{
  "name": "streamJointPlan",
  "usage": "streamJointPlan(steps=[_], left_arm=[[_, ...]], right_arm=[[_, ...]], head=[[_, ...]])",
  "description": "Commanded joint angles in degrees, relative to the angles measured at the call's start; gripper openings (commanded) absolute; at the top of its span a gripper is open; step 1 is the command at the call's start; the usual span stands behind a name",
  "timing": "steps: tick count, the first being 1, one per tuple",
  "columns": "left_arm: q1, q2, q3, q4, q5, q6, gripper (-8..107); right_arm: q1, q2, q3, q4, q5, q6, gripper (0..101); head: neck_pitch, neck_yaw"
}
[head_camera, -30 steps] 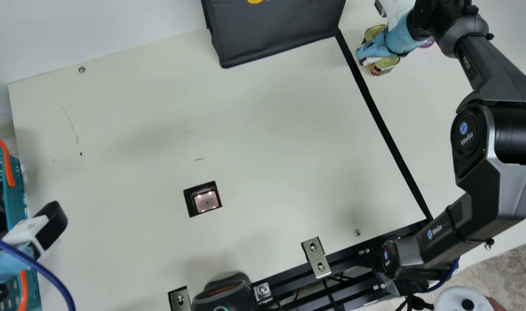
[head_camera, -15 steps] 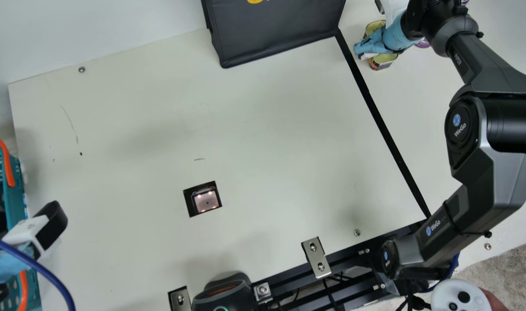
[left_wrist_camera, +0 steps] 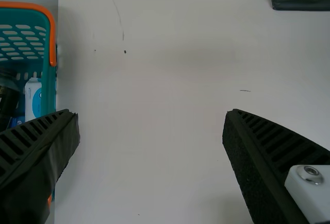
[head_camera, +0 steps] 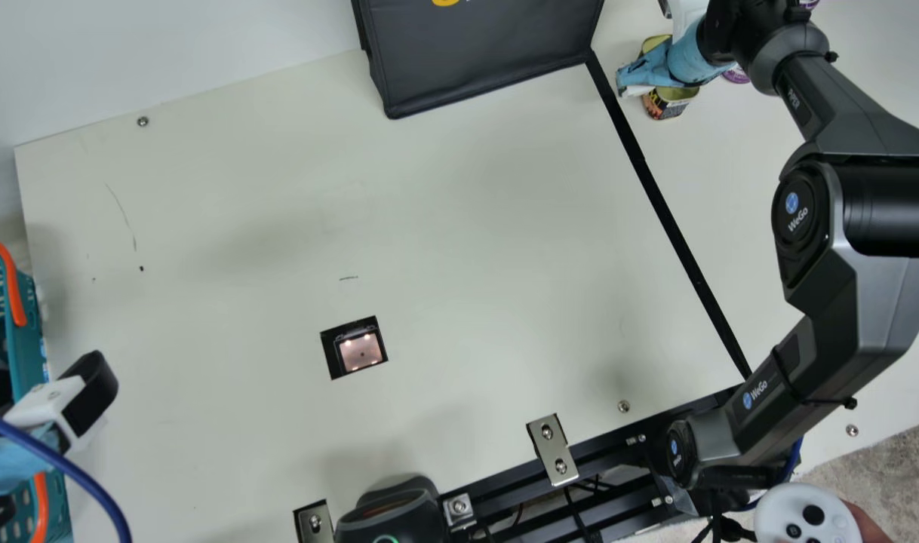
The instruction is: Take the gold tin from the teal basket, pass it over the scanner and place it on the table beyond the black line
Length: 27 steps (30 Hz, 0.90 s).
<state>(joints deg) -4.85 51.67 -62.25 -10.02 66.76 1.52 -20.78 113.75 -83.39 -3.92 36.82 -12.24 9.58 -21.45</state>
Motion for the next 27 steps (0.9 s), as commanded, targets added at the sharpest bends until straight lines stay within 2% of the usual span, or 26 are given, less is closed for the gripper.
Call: streamJointPlan(steps=[1, 6, 14, 27], left_arm=[[0.0, 0.0, 0.0, 0.0, 0.0, 0.0, 90], [0.0, 0.0, 0.0, 0.0, 0.0, 0.0, 90], [0.0, 0.0, 0.0, 0.0, 0.0, 0.0, 90], [0.0, 0.0, 0.0, 0.0, 0.0, 0.0, 90]], right_arm=[[0.0, -0.1, 0.0, -0.1, 0.2, 0.5, 95], [0.5, -1.7, 0.8, -0.3, 0.1, 2.0, 95], [2.6, -7.2, 4.0, -1.6, 0.2, 5.6, 95], [8.4, -19.1, 12.7, -7.5, 2.0, 14.9, 95]], head=[[-1.7, -0.1], [-1.7, -0.1], [-1.7, -0.1], [-1.7, -0.1]])
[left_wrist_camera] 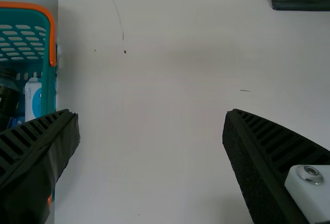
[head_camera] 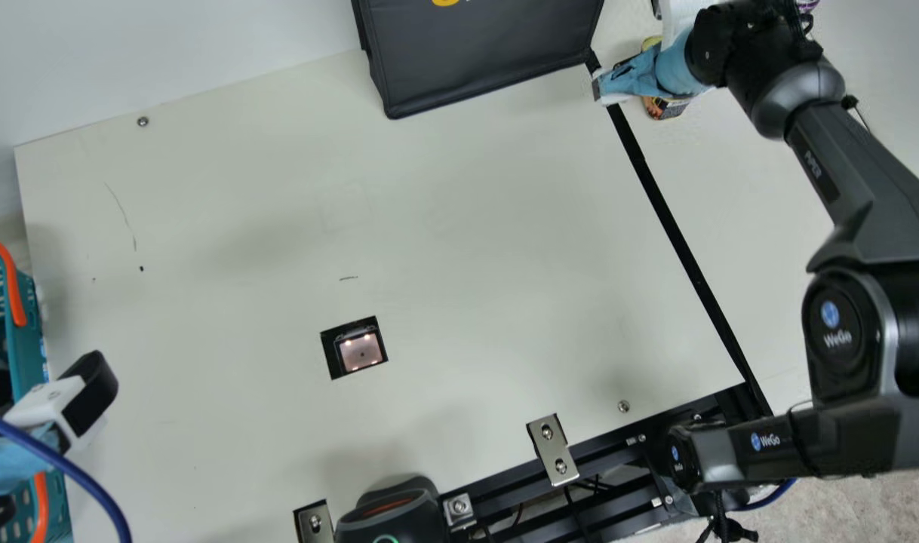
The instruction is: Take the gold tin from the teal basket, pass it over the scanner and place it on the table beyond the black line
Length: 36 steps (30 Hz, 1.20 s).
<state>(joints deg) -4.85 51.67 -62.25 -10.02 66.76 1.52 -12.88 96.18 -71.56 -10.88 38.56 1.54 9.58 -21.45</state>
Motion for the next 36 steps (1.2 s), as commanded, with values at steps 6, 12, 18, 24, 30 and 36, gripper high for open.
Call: streamJointPlan(steps=[6, 12, 18, 24, 30, 36], left_arm=[[0.0, 0.0, 0.0, 0.0, 0.0, 0.0, 90], [0.0, 0.0, 0.0, 0.0, 0.0, 0.0, 90], [0.0, 0.0, 0.0, 0.0, 0.0, 0.0, 90], [0.0, 0.0, 0.0, 0.0, 0.0, 0.0, 90], [2.3, -5.9, -4.7, 6.0, 1.9, -1.1, 90], [3.2, -8.4, -6.7, 8.5, 2.6, -1.5, 90]], right_arm=[[4.1, -7.8, 5.1, -2.5, 2.3, 5.9, 95], [8.2, -14.2, 8.7, -3.8, 4.5, 10.7, 95], [13.2, -20.8, 11.0, -5.9, 7.3, 16.4, 95], [16.6, -24.6, 12.6, -7.3, 9.9, 19.8, 95], [16.3, -31.4, 10.4, -3.5, 14.9, 15.8, 95], [15.6, -37.4, 8.0, 0.2, 19.3, 11.1, 95]], head=[[-1.7, -0.1], [-1.7, -0.1], [-1.7, -0.1], [-1.7, -0.1], [-1.7, 7.9], [-1.7, 15.9]])
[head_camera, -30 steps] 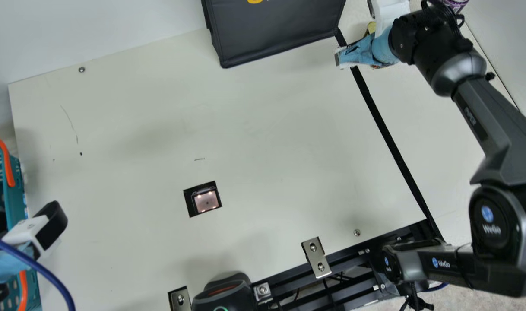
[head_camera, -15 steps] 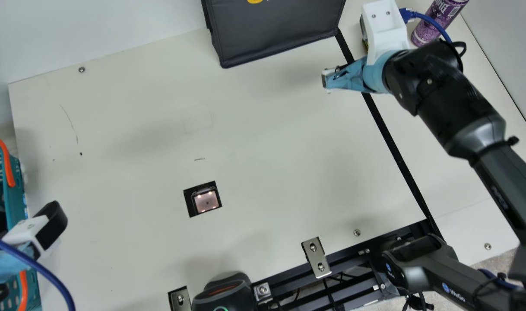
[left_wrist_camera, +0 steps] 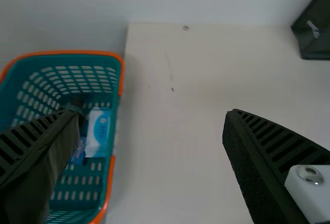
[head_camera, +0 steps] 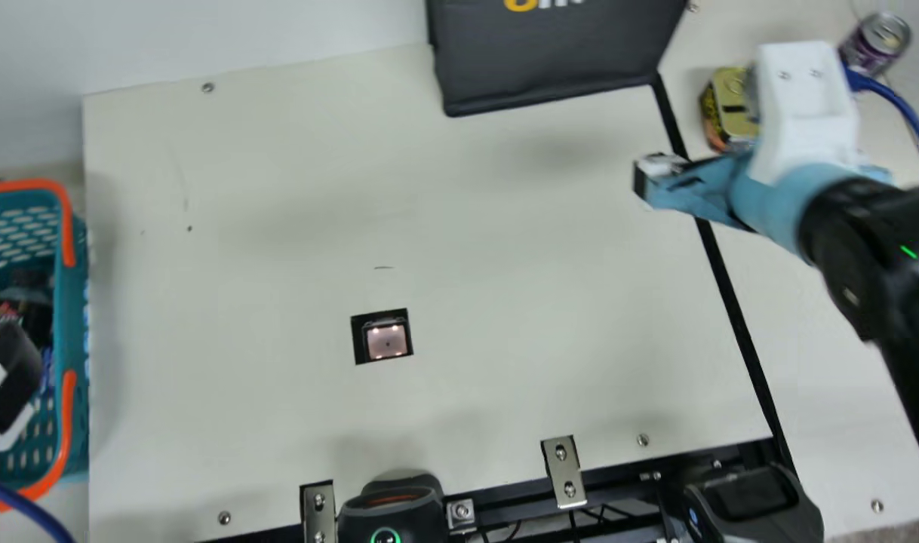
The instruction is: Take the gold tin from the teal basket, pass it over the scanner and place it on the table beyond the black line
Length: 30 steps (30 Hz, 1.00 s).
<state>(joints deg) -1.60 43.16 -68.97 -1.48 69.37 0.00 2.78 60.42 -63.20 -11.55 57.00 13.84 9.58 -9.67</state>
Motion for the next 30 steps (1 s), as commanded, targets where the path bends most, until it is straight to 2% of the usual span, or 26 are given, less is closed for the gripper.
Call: streamJointPlan(steps=[1, 3, 16, 30], left_arm=[[0.0, 0.0, 0.0, 0.0, 0.0, 0.0, 90], [0.0, 0.0, 0.0, -0.2, 0.2, 0.0, 90], [0.0, 0.0, 0.0, -0.2, 0.2, 0.0, 90], [0.0, 0.0, 0.0, -0.2, 0.2, 0.0, 90]], right_arm=[[-0.2, -2.6, -0.7, 1.4, 1.5, -2.0, 95], [-0.5, -4.6, -1.5, 2.7, 3.0, -3.6, 95], [-2.1, -17.6, -6.5, 10.7, 12.4, -13.7, 95], [-2.1, -18.0, -6.7, 10.9, 13.1, -13.8, 95]], head=[[-1.7, 5.5], [-1.7, 8.1], [-1.7, 8.1], [-1.7, 8.1]])
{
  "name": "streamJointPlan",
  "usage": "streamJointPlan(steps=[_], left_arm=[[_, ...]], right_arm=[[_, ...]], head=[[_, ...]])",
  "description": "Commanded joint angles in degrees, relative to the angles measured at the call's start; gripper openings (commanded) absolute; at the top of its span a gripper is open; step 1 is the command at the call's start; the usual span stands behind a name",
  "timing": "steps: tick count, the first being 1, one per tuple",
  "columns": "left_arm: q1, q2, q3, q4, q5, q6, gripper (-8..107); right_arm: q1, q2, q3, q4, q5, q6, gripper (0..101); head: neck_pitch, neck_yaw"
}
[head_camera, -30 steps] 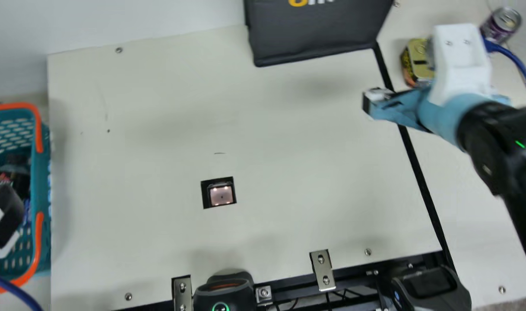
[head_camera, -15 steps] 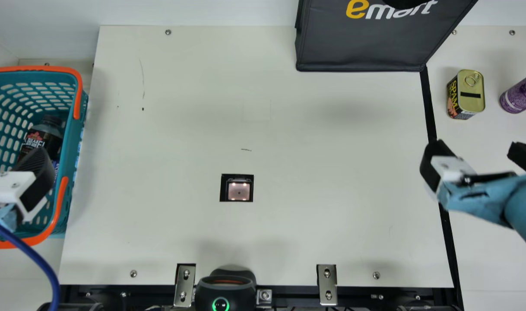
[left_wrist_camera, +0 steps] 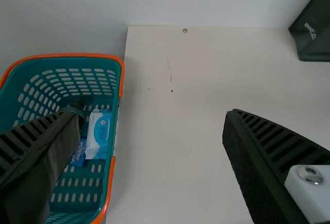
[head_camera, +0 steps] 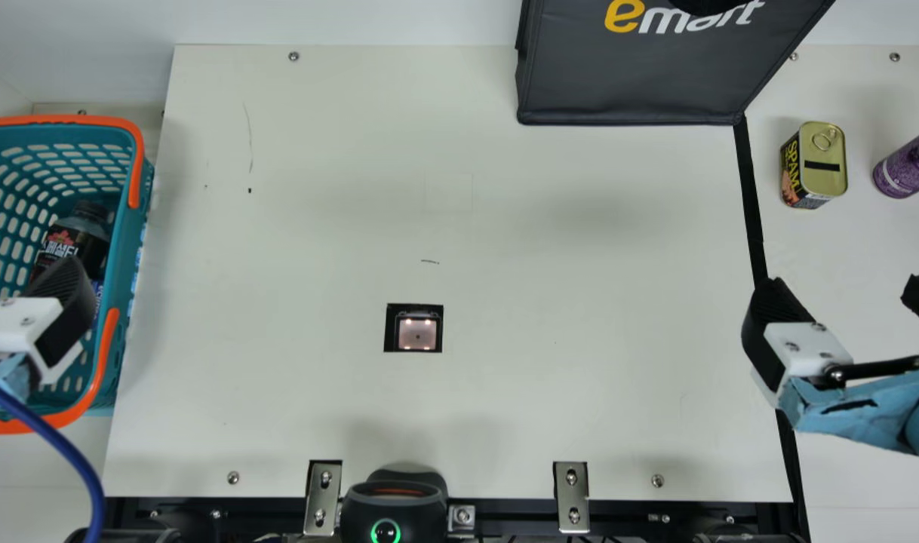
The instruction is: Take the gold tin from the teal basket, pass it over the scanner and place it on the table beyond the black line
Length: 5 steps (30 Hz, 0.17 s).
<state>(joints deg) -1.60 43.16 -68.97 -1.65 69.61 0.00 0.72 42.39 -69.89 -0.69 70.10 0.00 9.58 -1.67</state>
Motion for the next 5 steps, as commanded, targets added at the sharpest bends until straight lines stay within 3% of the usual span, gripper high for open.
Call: streamJointPlan(steps=[1, 5], left_arm=[[0.0, 0.0, 0.0, 0.0, 0.0, 0.0, 90], [0.0, 0.0, 0.0, 0.0, 0.0, 0.0, 90]], right_arm=[[0.0, 0.0, 0.0, 0.0, 0.0, 0.0, 95], [0.0, 0.0, 0.0, 0.0, -0.1, 0.0, 95]], head=[[-1.7, 0.1], [-1.7, 0.1]])
